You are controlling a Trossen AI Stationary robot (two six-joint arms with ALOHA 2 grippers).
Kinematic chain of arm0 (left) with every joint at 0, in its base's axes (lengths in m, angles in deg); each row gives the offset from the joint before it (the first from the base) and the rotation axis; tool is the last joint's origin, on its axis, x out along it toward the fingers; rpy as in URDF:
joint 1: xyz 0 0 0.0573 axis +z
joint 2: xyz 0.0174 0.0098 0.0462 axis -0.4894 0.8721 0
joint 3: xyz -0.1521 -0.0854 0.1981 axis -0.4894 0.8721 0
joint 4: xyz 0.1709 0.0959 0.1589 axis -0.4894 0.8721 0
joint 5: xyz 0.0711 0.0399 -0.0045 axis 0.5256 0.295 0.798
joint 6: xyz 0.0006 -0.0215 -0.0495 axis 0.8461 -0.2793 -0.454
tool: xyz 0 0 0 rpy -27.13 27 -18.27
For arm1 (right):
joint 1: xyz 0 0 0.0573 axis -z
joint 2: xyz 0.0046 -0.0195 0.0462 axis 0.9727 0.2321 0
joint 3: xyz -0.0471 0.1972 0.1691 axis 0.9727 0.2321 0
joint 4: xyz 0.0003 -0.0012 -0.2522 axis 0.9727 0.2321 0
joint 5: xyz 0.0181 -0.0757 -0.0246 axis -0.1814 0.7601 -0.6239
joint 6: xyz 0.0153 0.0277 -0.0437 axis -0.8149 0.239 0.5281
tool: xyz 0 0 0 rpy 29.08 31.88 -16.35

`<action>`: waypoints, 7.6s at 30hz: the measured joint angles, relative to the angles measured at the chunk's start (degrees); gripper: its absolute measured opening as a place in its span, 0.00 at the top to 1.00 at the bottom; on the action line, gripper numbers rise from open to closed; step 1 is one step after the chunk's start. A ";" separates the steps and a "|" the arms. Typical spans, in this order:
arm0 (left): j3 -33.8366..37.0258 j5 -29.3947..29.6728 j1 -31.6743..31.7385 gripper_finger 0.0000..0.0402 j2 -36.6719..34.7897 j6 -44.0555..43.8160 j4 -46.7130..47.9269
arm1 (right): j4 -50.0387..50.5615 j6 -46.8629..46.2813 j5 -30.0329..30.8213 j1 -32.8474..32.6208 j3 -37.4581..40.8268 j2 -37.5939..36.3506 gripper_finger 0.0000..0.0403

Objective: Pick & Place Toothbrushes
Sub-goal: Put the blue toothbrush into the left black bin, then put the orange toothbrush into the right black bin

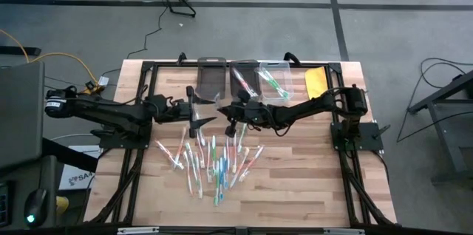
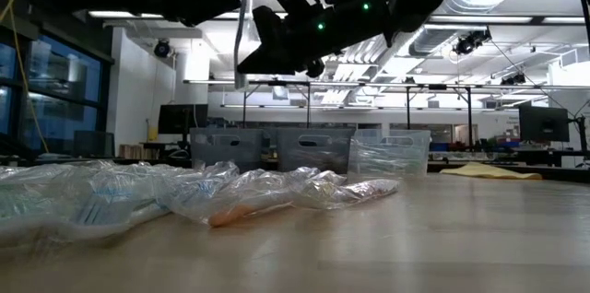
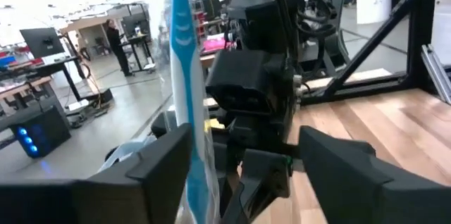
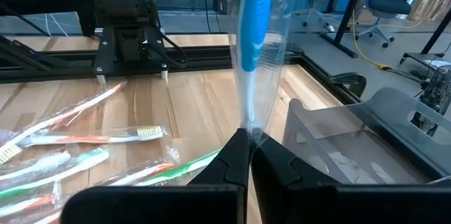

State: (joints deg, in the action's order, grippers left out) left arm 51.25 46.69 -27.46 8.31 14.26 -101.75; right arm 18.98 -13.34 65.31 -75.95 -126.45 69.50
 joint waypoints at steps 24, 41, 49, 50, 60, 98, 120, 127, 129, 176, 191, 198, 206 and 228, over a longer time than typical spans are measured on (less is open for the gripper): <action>0.00 -2.02 0.02 0.69 0.00 -5.02 -0.10 | -0.04 0.53 -3.26 -0.47 0.00 -0.02 0.99; 0.00 0.45 0.02 0.96 0.00 -0.45 1.73 | 4.78 -4.71 -5.66 -0.69 -0.04 -2.25 0.89; -2.75 10.89 0.21 0.96 0.04 9.60 9.46 | 19.91 -6.90 -4.62 -0.79 -0.04 -9.81 0.57; -4.08 12.25 0.68 0.95 0.06 10.68 12.48 | 21.62 -7.80 -4.63 -0.79 -0.04 -10.57 0.54; -14.63 9.21 12.54 0.94 3.60 23.01 38.75 | 29.51 -11.02 -4.34 -0.79 -0.09 -14.43 0.49; -32.94 -0.17 33.42 0.94 33.35 73.32 51.79 | 29.89 -10.56 -4.31 -0.73 -0.07 -14.32 0.50; -32.83 10.55 30.00 0.52 32.41 67.79 48.52 | 33.75 -10.10 -4.26 -0.73 -0.02 -14.32 0.50; -32.83 13.89 25.15 0.56 25.56 52.50 51.60 | 46.08 -9.51 -5.85 -1.77 -0.02 -14.86 0.50; -32.83 12.62 24.25 0.58 22.94 45.10 51.99 | 49.66 -9.03 -8.45 -2.60 -0.02 -14.86 0.50; -32.83 -11.11 23.23 0.59 8.74 8.82 72.36 | 73.86 -4.68 -20.85 -13.17 -2.21 -5.86 0.97; -24.57 -11.05 23.23 0.59 -2.12 6.54 65.25 | 68.01 -21.70 -4.74 -0.80 -9.01 -14.01 0.97; -19.82 -11.00 23.24 0.59 -9.01 4.15 61.75 | 59.18 -21.72 -5.84 11.87 -9.01 -13.27 0.97; -15.89 -11.13 23.23 0.59 -11.36 3.95 59.38 | 53.72 -22.67 -13.75 23.06 -9.03 -10.49 0.97; -14.23 -11.20 23.26 0.59 -11.58 3.33 59.47 | 68.30 -25.16 -18.42 26.96 -21.18 1.79 0.97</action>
State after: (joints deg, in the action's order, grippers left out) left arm 37.03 35.49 -4.20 -3.27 17.59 -42.28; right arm 87.28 -38.50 46.89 -48.98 -147.63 71.30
